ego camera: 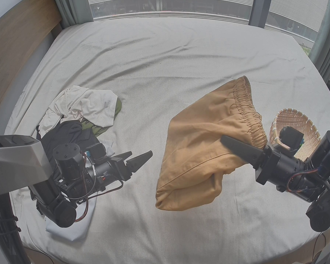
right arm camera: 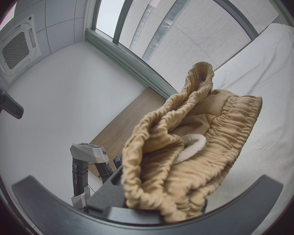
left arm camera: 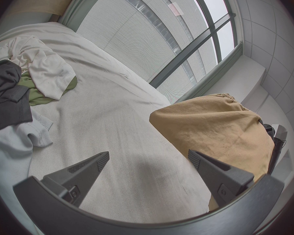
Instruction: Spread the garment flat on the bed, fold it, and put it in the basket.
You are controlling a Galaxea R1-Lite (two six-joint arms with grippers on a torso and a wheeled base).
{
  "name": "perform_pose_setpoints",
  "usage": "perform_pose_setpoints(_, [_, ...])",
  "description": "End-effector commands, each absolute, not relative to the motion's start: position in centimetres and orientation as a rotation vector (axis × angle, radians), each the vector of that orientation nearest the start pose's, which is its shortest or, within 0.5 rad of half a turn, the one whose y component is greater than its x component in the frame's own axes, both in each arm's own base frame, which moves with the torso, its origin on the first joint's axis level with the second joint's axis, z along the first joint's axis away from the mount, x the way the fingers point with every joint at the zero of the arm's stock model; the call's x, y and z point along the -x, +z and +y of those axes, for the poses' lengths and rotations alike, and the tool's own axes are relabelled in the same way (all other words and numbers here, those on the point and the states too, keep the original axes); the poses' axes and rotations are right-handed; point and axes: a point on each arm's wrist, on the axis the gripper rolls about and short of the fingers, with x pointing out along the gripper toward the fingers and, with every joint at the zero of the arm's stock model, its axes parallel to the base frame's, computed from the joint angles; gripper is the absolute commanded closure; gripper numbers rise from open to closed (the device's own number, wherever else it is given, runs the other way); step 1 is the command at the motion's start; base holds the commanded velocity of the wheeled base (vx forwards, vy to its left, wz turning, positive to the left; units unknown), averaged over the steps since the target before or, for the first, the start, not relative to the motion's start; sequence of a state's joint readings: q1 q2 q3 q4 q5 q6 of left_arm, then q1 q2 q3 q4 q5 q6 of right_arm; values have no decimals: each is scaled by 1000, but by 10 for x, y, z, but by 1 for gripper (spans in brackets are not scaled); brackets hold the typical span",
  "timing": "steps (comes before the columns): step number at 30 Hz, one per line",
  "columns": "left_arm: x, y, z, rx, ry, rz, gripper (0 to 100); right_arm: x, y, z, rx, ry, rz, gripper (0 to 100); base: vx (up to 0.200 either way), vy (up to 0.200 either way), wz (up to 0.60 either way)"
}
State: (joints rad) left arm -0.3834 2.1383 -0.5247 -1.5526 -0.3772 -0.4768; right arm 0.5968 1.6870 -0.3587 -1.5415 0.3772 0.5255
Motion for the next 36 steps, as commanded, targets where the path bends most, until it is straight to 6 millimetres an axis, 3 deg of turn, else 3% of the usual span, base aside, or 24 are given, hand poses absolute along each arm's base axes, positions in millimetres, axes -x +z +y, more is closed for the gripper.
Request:
perform_pose_setpoints(1, [-303, 68, -131, 453, -730, 245, 0, -200, 172, 145, -507, 1011, 19, 100, 0, 0, 0])
perform_pose_setpoints(18, [-304, 64, -132, 452, -729, 255, 0, -216, 179, 129, -500, 923, -38, 100, 0, 0, 0])
perform_pose_setpoints(31, [-304, 66, -132, 452, -729, 249, 0, -229, 185, 99, -454, 794, -108, 100, 0, 0, 0])
perform_pose_setpoints(36, [-305, 66, -132, 452, -729, 249, 0, -239, 189, 77, -427, 702, -150, 100, 0, 0, 0])
